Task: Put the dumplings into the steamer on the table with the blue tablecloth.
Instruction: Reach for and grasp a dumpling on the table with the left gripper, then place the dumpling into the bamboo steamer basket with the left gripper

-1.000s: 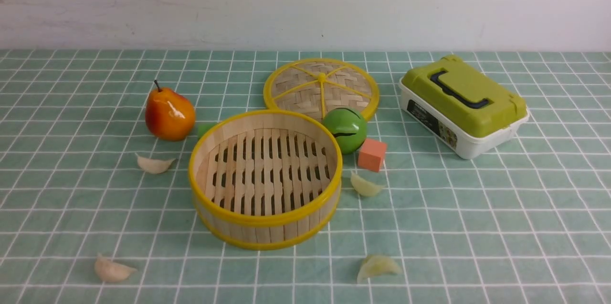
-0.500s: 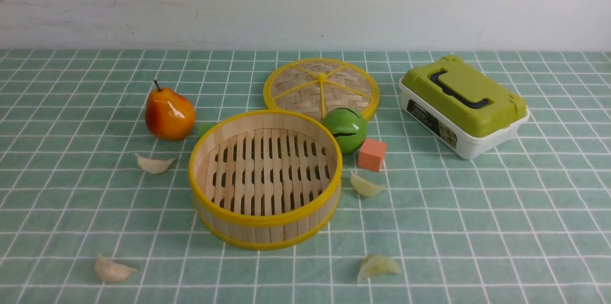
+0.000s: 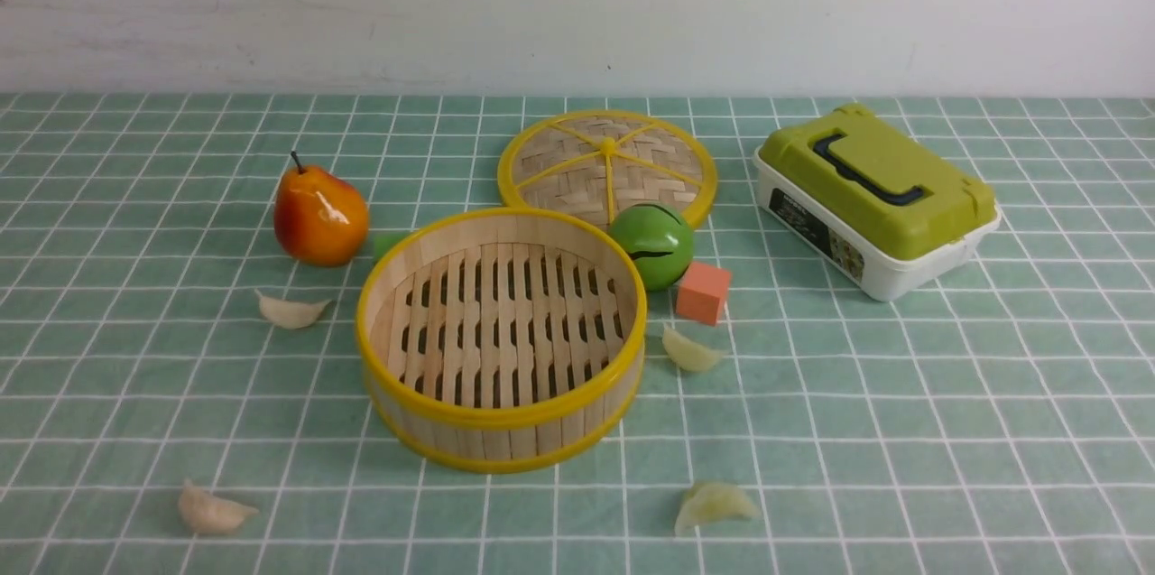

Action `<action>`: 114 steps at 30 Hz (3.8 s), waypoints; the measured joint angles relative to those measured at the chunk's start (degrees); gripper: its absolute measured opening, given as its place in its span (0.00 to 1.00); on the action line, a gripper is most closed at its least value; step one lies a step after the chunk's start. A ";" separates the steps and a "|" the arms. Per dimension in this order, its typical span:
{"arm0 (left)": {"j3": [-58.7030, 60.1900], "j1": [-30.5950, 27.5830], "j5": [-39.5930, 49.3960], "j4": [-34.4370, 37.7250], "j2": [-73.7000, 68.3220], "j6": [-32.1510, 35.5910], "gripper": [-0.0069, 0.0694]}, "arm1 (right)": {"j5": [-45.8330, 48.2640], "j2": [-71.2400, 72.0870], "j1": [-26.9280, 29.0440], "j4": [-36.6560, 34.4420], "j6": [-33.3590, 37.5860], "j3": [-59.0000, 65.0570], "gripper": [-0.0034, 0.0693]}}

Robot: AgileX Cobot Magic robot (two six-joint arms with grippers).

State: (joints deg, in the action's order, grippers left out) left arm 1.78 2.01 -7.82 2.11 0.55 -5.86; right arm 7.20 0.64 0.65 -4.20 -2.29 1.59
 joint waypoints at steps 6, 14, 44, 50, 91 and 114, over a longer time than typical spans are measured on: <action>0.00 0.00 -15.38 0.00 0.00 -1.38 0.40 | -19.56 0.00 0.00 0.31 -2.42 0.00 0.38; -0.46 0.00 -20.44 0.00 0.00 -23.51 0.38 | -35.59 0.00 0.00 0.62 -25.09 0.00 0.38; -54.12 0.00 39.15 11.31 -74.10 -11.15 0.08 | 29.45 -40.30 -7.35 -5.26 2.89 -26.33 0.04; -63.44 0.00 35.72 12.52 -91.55 -10.97 0.30 | 25.36 -46.19 -10.62 -19.64 17.92 -26.33 0.04; -88.72 0.07 47.76 1.21 -117.31 -13.38 0.47 | 24.83 -47.39 -10.97 -25.84 26.68 -26.57 0.07; -92.90 17.68 45.76 4.37 -118.49 -6.04 0.47 | 25.01 -47.39 -10.99 -26.43 26.68 -26.63 0.10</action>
State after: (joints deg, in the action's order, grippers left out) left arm -91.12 19.69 37.94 6.48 -117.94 -11.90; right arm 32.22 -46.75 -10.34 -30.62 24.39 -25.03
